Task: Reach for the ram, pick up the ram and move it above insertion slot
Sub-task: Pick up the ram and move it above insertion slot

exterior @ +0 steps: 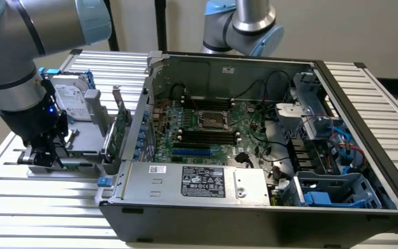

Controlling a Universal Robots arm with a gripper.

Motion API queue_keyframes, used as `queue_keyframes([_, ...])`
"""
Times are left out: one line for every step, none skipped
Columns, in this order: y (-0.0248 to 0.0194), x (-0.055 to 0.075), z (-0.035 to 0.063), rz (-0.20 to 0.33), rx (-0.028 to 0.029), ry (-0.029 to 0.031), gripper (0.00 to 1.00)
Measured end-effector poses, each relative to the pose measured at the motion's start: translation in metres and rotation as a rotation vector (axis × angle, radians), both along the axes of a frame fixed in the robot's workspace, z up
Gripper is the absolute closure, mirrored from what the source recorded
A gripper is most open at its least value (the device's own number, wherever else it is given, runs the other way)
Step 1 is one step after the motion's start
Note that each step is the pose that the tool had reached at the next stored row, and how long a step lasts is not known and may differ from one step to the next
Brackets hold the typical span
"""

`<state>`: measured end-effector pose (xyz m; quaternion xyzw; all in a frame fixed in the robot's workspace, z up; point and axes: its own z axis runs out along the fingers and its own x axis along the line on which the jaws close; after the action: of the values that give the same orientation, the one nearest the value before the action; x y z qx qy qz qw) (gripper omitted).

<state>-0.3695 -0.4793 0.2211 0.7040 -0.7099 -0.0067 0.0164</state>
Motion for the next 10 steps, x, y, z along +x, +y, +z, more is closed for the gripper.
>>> queue_keyframes([0.0006,0.0,-0.0018,0.001,0.0,-0.0003,0.64])
queue_keyframes([0.001,0.0,-0.0037,0.002,0.0001,-0.0005,0.64])
queue_keyframes([0.0012,0.0,-0.0054,0.003,0.0002,-0.0005,0.64])
queue_keyframes([0.0014,0.0,-0.0073,0.004,0.0,-0.0004,0.64])
queue_keyframes([0.0017,0.0,-0.0089,0.005,0.0,-0.0004,0.64])
queue_keyframes([0.0018,0.0,-0.0108,0.006,0.0001,-0.0004,0.64])
queue_keyframes([0.0019,0.0,-0.0126,0.007,0.0001,-0.0005,0.64])
queue_keyframes([0.0021,0.0,-0.0144,0.007,0.0001,-0.0004,0.64])
queue_keyframes([0.0024,0.0,-0.0164,0.008,0.0001,-0.0005,0.64])
queue_keyframes([0.0025,0.0,-0.0182,0.008,0.0001,-0.0005,0.64])
